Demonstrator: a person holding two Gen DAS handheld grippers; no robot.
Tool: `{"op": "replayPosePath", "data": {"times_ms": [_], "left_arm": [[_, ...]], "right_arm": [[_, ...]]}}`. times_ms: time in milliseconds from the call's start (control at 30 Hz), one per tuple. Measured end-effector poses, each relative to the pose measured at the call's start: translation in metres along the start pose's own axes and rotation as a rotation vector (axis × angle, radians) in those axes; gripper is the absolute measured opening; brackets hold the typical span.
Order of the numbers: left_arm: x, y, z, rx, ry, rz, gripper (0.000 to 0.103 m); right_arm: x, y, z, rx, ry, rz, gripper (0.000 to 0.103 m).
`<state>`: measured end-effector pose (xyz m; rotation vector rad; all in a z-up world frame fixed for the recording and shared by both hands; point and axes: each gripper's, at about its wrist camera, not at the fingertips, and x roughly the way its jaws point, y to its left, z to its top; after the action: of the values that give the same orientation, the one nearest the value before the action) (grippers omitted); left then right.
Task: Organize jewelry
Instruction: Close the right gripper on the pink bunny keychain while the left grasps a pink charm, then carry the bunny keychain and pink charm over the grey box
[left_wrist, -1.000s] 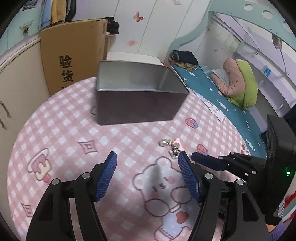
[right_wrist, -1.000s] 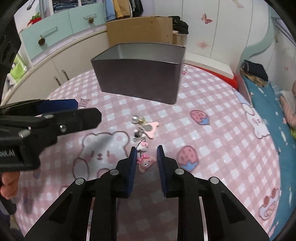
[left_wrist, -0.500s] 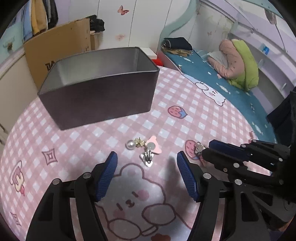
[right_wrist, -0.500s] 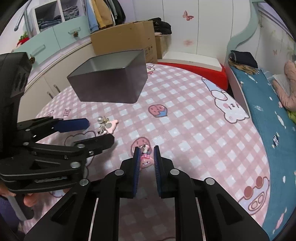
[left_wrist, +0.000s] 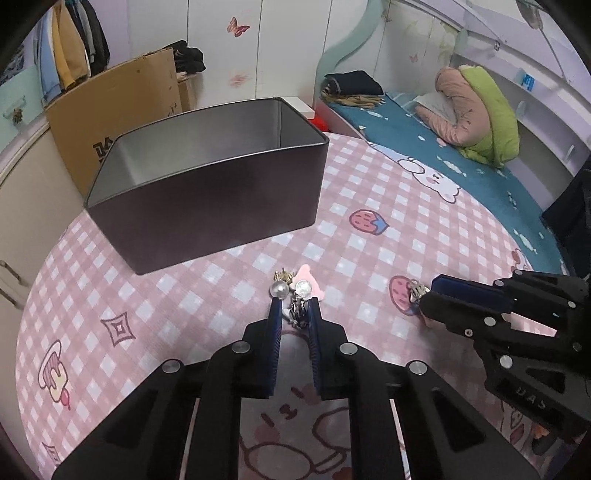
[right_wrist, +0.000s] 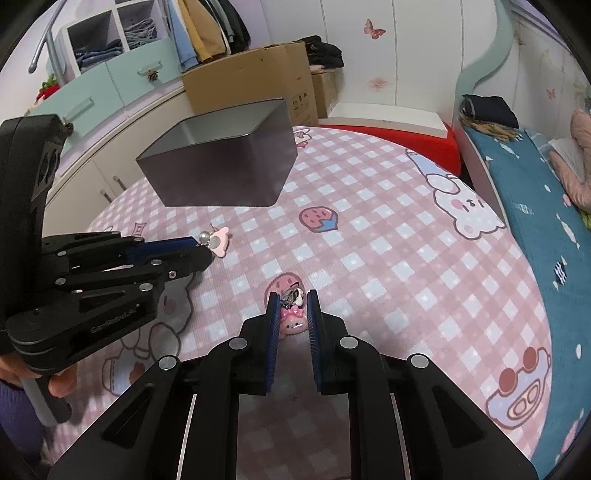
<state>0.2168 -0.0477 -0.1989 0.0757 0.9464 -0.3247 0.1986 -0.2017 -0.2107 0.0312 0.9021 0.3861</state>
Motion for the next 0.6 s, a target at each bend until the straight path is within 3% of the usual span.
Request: {"op": "replayPosePath", "data": {"times_ms": [167,600], "left_arm": [[-0.007,0.014,-0.008,-0.036,0.004,-0.048,0.012],[-0.032,0.023,-0.021,-0.049,-0.016,-0.074,0.012]], "right_arm": [[0.0,0.002,-0.003,0.007,-0.001,-0.01,0.018],[0.006,0.013,0.0,-0.003,0.014,-0.041,0.019]]}}
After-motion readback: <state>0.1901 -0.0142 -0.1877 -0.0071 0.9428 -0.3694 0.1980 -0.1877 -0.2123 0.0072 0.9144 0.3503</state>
